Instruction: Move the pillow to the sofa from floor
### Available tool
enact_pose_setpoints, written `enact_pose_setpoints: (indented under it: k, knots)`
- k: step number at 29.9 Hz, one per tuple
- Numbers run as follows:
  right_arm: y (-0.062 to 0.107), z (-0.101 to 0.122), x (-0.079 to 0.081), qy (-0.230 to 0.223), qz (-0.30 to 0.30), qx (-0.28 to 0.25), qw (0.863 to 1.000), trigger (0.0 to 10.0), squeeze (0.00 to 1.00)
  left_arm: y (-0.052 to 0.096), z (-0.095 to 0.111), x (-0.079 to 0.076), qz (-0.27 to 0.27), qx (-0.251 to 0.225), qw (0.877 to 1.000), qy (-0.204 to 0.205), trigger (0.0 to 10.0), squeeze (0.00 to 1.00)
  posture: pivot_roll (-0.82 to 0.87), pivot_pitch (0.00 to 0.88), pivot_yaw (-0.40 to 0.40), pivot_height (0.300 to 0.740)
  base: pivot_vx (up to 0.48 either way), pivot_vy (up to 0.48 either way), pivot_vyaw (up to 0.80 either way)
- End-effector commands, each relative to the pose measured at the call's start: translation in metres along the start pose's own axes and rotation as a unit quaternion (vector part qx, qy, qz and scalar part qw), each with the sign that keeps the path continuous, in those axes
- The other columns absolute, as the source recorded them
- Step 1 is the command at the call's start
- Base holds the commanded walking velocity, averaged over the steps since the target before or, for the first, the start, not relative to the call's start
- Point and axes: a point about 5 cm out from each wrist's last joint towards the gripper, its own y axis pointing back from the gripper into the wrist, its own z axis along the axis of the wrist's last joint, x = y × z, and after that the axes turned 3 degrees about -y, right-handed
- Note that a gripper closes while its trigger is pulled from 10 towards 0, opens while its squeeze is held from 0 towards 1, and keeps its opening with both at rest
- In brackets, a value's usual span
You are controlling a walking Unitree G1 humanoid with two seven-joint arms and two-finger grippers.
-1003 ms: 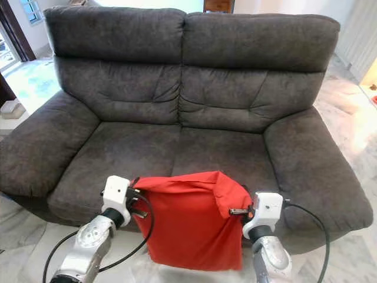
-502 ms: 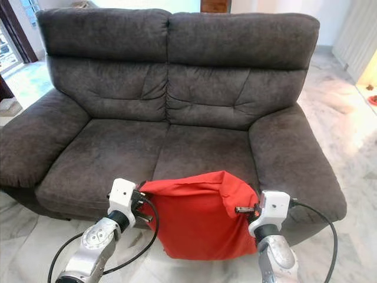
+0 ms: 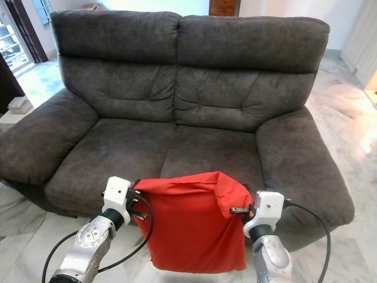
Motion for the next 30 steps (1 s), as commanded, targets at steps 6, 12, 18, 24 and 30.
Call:
enact_pose_setpoints:
  k: [6, 12, 18, 24, 30]
  knots:
    - [0.000, 0.016, -0.014, 0.004, -0.033, -0.040, 0.999, 10.0, 0.00, 0.000, 0.010, 0.011, 0.021, -0.028, 0.999, 0.002, 10.0, 0.00, 0.00, 0.101, 0.042, 0.740, 0.000, 0.000, 0.00]
    - [0.000, 0.016, -0.011, 0.003, -0.030, -0.043, 0.999, 10.0, 0.00, 0.001, 0.013, 0.017, 0.030, -0.036, 0.999, 0.008, 10.0, 0.00, 0.00, 0.101, 0.043, 0.740, 0.000, 0.000, 0.00]
    - [-0.001, 0.016, -0.013, -0.002, -0.034, -0.042, 0.999, 10.0, 0.00, 0.002, 0.018, 0.018, 0.024, -0.047, 0.999, 0.012, 10.0, 0.00, 0.01, 0.099, 0.042, 0.740, 0.000, 0.000, 0.00]
    - [-0.001, 0.012, -0.008, 0.000, -0.022, -0.029, 0.999, 10.0, 0.00, 0.003, 0.016, 0.019, 0.031, -0.042, 0.999, -0.005, 10.0, 0.00, 0.00, 0.099, 0.040, 0.740, 0.159, -0.157, -0.51]
    - [-0.001, 0.013, -0.007, -0.001, -0.026, -0.040, 0.999, 10.0, 0.00, 0.003, 0.016, 0.019, 0.034, -0.043, 0.999, -0.004, 10.0, 0.00, 0.01, 0.101, 0.039, 0.740, 0.297, -0.374, -0.13]
